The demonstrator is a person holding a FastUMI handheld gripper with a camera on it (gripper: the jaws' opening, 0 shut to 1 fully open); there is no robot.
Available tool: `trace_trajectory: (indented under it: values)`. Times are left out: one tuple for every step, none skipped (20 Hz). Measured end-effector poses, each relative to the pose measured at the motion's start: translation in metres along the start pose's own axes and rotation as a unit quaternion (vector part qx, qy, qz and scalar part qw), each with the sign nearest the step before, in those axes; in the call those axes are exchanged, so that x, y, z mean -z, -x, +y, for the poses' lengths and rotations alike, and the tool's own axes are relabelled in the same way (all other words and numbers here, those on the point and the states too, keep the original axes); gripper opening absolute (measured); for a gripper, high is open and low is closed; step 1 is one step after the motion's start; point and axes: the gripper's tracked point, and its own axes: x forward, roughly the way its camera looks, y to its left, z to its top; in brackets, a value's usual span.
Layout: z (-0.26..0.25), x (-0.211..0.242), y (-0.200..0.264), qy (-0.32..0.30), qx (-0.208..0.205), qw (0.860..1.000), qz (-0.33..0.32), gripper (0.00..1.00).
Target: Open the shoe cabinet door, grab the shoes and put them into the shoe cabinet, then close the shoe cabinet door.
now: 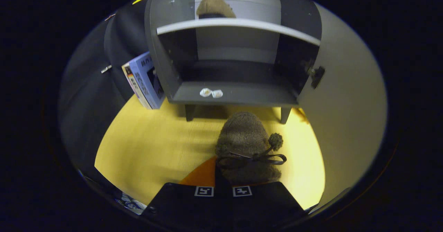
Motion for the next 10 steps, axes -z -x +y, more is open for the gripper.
trace_trajectory:
  values:
    - [-0.003, -0.017, 0.01, -0.002, 0.003, 1.0, -0.013, 0.05]
    - [-0.006, -0.033, 0.021, -0.005, 0.006, 1.0, -0.025, 0.05]
    - [-0.008, -0.049, 0.029, -0.008, 0.008, 0.999, -0.037, 0.05]
    - [-0.01, -0.066, 0.039, -0.01, 0.009, 0.999, -0.05, 0.05]
    - [-0.012, -0.083, 0.047, -0.011, 0.011, 0.998, -0.063, 0.05]
    - [-0.013, -0.099, 0.055, -0.01, 0.012, 0.997, -0.075, 0.05]
    - [-0.015, -0.115, 0.063, -0.008, 0.013, 0.996, -0.086, 0.05]
    - [-0.017, -0.128, 0.069, -0.005, 0.015, 0.995, -0.094, 0.05]
    - [-0.018, -0.141, 0.074, -0.005, 0.015, 0.995, -0.1, 0.05]
    - [-0.018, -0.152, 0.078, -0.005, 0.013, 0.994, -0.106, 0.05]
